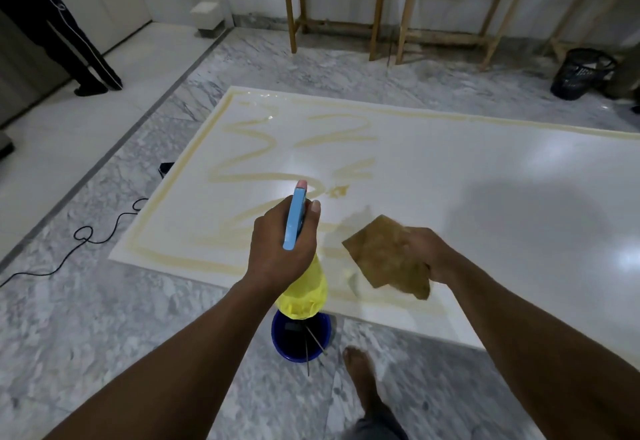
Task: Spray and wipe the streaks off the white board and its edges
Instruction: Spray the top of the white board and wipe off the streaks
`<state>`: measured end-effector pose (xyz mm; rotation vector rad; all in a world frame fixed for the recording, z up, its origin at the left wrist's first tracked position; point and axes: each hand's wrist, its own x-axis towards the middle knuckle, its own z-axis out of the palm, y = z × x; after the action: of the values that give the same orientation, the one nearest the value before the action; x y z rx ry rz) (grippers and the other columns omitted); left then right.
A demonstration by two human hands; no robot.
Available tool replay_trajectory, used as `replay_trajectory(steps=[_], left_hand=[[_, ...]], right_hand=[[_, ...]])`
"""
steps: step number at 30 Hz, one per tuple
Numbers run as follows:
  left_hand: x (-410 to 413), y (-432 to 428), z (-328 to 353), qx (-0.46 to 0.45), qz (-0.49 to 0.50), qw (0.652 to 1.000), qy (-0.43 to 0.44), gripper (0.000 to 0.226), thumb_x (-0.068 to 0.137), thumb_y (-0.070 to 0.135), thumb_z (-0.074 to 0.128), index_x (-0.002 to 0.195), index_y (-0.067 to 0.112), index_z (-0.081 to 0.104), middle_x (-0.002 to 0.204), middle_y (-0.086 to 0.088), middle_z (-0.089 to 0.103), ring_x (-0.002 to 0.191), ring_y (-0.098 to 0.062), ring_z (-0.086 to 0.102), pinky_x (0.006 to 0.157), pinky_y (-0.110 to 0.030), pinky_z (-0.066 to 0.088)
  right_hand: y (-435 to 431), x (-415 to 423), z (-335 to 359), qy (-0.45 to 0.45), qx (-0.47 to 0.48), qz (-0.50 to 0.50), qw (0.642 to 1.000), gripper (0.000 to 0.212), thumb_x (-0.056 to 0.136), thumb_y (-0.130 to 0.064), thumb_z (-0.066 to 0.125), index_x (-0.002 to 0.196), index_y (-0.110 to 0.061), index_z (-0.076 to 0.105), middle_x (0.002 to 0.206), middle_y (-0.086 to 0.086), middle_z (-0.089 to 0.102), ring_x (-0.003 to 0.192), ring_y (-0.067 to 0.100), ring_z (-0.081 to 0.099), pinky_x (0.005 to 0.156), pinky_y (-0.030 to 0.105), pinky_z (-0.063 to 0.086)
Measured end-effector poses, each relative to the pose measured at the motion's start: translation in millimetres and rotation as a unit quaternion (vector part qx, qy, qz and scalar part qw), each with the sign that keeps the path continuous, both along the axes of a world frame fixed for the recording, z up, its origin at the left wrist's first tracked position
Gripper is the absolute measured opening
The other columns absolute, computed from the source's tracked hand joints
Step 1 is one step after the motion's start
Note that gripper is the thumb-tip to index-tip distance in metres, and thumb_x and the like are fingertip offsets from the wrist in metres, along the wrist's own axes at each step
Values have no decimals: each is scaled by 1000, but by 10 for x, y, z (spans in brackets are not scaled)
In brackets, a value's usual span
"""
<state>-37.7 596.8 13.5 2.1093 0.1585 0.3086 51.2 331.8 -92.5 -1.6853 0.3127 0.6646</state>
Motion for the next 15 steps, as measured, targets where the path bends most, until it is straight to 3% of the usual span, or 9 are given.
replay_trajectory(steps=[1, 3, 6, 9, 11, 13, 15], left_hand=[[99, 1, 9, -1, 0, 1000, -1, 41, 104, 50, 54, 86, 14, 62, 79, -18, 70, 65, -37, 71, 68, -58, 57], [326, 0, 34, -11, 4, 1000, -1, 36, 105, 46, 56, 86, 16, 62, 80, -18, 70, 66, -37, 71, 69, -57, 57], [783, 11, 76, -25, 18, 1000, 2, 40, 103, 49, 56, 88, 13, 62, 81, -20, 69, 68, -40, 70, 70, -57, 58], [1229, 22, 87, -21, 24, 999, 5, 45, 101, 52, 54, 87, 10, 61, 78, -20, 68, 66, -40, 69, 69, -58, 57], [1521, 16, 84, -19, 31, 999, 6, 44, 102, 50, 55, 85, 10, 59, 73, -19, 65, 66, -40, 69, 67, -58, 56], [1830, 7, 72, -26, 40, 999, 7, 40, 105, 45, 58, 85, 11, 60, 72, -19, 64, 66, -40, 69, 66, -56, 56], [2101, -7, 49, -32, 53, 998, 8, 34, 106, 40, 59, 86, 12, 61, 75, -20, 65, 68, -40, 69, 66, -55, 57]], right_hand=[[-51, 109, -35, 59, 34, -2, 998, 20, 86, -19, 62, 95, -4, 70, 94, 19, 68, 88, 32, 66, 77, 39, 53], [-108, 333, -138, 128, 32, 40, 990, 49, 71, -22, 77, 114, -1, 67, 114, 25, 68, 109, 41, 65, 98, 52, 51], [-137, 1000, -89, 119, 25, 102, 987, 58, 68, -19, 78, 121, 1, 64, 123, 30, 63, 115, 47, 61, 101, 60, 46], [-185, 1810, 229, 37, 8, 147, 988, 49, 72, -20, 74, 116, -1, 66, 119, 30, 65, 107, 48, 64, 92, 58, 50], [-192, 2370, 498, -44, -38, 159, 986, 41, 71, -19, 74, 107, -2, 68, 108, 25, 68, 93, 40, 67, 81, 50, 54], [-162, 2952, 648, -137, -140, 162, 967, 19, 80, -10, 67, 99, -6, 68, 103, 21, 69, 88, 35, 66, 79, 47, 54], [-124, 3452, 661, -200, -264, 184, 925, 13, 87, -12, 56, 95, -11, 67, 99, 17, 70, 87, 33, 67, 80, 46, 55]])
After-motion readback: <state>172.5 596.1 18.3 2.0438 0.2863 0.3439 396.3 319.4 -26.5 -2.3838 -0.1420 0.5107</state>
